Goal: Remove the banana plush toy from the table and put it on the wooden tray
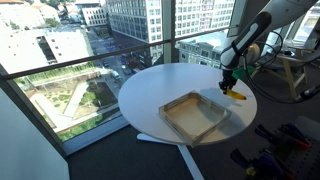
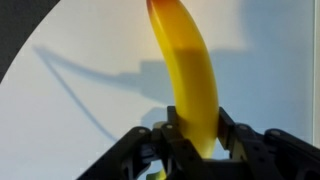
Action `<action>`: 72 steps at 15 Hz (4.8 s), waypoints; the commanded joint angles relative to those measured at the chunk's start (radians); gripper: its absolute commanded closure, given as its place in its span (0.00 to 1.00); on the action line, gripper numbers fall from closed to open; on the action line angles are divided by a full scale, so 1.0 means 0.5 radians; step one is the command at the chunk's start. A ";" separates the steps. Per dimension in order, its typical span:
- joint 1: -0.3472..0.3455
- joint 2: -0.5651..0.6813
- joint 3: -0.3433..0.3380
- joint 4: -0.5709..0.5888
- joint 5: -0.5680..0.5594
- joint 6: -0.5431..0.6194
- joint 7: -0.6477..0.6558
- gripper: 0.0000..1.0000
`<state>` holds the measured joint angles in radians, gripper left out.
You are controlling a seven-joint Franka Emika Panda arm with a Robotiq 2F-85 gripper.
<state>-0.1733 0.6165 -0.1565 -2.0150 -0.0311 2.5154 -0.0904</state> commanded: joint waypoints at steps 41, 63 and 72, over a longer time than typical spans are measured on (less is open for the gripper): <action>0.185 -0.368 0.051 -0.229 -0.104 -0.235 0.068 0.84; 0.194 -0.371 0.287 -0.079 0.007 -0.138 -0.062 0.84; 0.196 -0.388 0.406 -0.091 0.133 -0.116 -0.189 0.84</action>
<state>-0.0657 0.4402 0.0278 -2.0613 0.0080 2.4647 -0.1427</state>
